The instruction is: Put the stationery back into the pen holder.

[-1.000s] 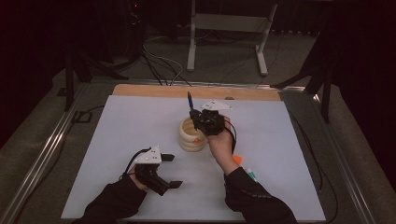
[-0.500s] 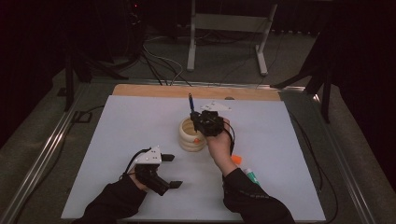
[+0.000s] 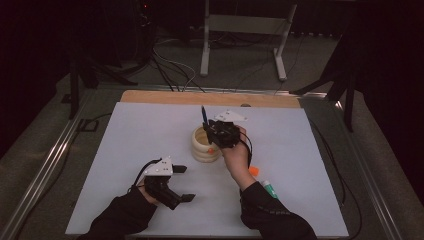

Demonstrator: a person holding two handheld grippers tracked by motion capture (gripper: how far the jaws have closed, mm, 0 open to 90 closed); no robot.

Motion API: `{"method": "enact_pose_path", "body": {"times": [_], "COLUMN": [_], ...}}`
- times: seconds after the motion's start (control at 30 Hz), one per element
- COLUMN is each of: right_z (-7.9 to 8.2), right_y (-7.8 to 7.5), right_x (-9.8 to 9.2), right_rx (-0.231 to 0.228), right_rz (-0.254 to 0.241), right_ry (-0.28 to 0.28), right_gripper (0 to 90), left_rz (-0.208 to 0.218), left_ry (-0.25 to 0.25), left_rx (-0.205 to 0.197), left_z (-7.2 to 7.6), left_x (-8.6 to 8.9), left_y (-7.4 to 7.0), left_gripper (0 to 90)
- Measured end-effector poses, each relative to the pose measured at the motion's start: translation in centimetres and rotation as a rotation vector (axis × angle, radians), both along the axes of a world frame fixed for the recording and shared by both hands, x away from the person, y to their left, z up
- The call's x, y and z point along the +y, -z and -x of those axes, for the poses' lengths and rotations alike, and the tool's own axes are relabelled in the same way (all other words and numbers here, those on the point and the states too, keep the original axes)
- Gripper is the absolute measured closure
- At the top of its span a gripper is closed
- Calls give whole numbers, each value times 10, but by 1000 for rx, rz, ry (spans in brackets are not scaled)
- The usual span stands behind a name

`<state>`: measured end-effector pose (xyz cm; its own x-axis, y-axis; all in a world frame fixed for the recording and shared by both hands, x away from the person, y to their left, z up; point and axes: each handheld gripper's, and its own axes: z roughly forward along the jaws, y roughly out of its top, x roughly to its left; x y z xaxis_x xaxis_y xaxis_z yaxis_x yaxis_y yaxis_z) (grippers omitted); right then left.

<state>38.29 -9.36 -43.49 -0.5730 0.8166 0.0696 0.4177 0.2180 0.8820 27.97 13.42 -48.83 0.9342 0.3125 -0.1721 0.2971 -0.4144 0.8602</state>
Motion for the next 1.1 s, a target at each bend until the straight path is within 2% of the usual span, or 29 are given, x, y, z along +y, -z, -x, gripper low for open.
{"method": "enact_pose_path", "body": {"times": [0.03, 0.1, 0.23, 0.37, 0.47, 0.53, 0.6, 0.73, 0.97, 1.1], "right_z": [0, 2, 3, 5, 5, 4, 4, 4, 8, 8], "right_y": [-2, -7, -19, -28, -31, -32, -32, -32, -38, -37], "right_x": [-1, -3, -10, -16, -23, -28, -33, -42, -54, -63], "right_rx": [3, -2, 6, 8, 21, 51, 53, 69, 45, 53], "right_rz": [6, -7, -45, -43, -81, -97, -106, -114, -102, -100], "right_ry": [2, 8, -26, -77, -118, -177, -193, -233, -269, -288], "right_gripper": [526, 476, 359, 270, 204, 127, 137, 83, 57, 50], "left_rz": [1, 2, 3, 4, 2, 0, 1, 4, 4, 6], "left_ry": [0, 1, -1, 0, 1, 1, 1, 0, 3, 4], "left_rx": [0, 1, 1, 1, 0, -1, 0, 2, 4, 4], "left_z": [0, 0, 0, 0, 0, 0, 0, 0, 0, 0], "left_x": [0, 0, 0, 0, -1, -1, -1, -1, -1, -1], "left_y": [0, 0, 0, 0, 0, 0, 0, 0, 0, 0], "left_gripper": [3, 3, 3, 3, 3, 3, 3, 3, 3, 3]}}
